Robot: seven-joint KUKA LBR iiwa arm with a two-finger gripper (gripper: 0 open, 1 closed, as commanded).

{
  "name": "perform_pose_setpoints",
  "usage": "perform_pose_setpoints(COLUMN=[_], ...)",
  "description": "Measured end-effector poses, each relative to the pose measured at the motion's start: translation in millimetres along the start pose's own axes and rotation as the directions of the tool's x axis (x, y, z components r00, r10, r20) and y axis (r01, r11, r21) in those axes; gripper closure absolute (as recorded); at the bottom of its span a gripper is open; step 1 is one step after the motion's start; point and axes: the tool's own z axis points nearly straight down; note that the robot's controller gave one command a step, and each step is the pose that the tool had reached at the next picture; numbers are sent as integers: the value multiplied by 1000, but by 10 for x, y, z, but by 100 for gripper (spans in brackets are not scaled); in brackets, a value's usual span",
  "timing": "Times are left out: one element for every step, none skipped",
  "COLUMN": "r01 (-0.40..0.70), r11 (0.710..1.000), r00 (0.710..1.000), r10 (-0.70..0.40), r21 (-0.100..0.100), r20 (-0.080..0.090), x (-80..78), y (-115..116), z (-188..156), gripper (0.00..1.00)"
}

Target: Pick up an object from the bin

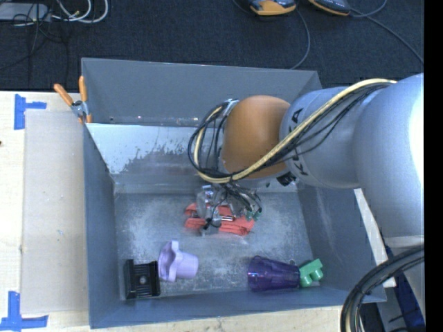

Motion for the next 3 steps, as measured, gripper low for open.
perform_pose_setpoints(r01=[16,25,33], r11=[1000,1000,999], r00=[1000,1000,999], r10=[-16,-25,-33], r21=[1,1,0], r20=[-9,4,-18], x=[1,-89,49], y=[9,-7,-6], z=[-486,-808,-1101], gripper=[100,100,100])
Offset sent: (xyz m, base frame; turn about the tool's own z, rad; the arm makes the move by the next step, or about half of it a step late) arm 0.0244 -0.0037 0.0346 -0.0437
